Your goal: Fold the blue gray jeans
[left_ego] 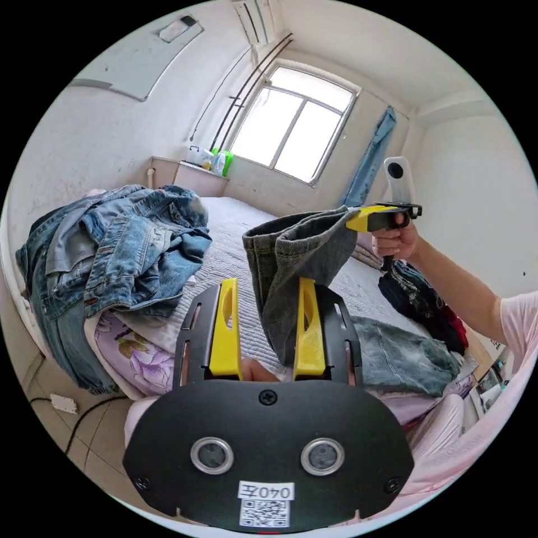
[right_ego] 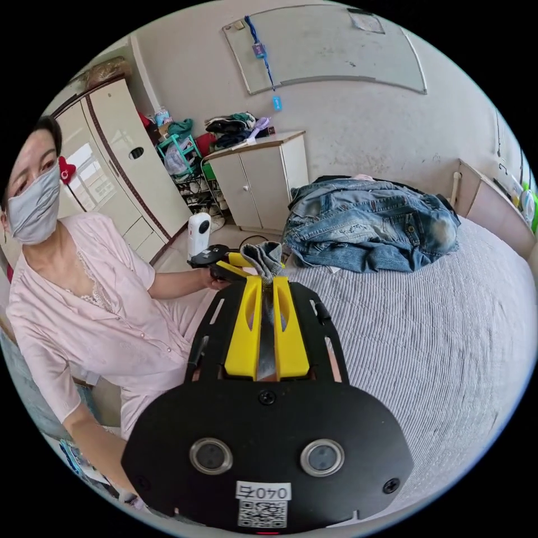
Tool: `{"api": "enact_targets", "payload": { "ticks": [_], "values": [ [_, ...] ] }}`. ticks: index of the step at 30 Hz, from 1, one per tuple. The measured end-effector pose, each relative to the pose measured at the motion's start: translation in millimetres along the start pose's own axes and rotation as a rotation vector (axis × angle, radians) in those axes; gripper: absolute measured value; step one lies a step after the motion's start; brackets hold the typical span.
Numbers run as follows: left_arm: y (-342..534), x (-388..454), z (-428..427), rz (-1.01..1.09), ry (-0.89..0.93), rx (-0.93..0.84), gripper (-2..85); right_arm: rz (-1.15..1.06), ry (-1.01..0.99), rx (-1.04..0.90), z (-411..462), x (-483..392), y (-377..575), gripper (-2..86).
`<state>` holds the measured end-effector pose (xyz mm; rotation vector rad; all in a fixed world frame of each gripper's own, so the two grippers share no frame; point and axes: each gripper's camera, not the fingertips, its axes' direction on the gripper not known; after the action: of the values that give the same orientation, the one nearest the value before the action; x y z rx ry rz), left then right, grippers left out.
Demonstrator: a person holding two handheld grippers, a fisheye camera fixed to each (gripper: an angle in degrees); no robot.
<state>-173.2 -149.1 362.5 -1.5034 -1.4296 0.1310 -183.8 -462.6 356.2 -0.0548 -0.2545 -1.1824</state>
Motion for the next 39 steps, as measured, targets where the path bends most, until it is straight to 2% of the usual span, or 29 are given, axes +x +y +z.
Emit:
{"api": "enact_targets", "payload": {
  "ticks": [5,12,17,23,27,29,33,39],
  "values": [
    [64,85,-13,0.258,0.012,0.074,-0.3,0.084,0.041,0.169,-73,-28,97,2.5],
    [195,230,7,0.624,0.12,0.053,-1.4,0.197,0.001,0.451,-142,-64,252,3.2],
    [288,295,50,0.747,0.187,-0.024,-1.4,0.319,0.056,0.547,-167,-100,366,3.7],
    [390,357,103,0.856,0.257,-0.096,-1.4,0.431,0.108,0.659,-184,-133,456,3.9],
    [458,377,147,0.908,0.302,-0.192,-1.4,0.57,0.095,0.631,-177,-139,492,4.8],
    [487,379,169,0.912,0.31,-0.249,-1.4,0.727,0.059,0.593,-165,-133,510,7.3],
    [545,380,208,0.929,0.294,-0.369,-1.2,0.871,0.14,0.547,-162,-143,520,9.9],
    [574,360,176,1.014,0.44,-0.232,-0.9,0.989,0.433,0.438,-177,-186,487,6.0]
  ]
}}
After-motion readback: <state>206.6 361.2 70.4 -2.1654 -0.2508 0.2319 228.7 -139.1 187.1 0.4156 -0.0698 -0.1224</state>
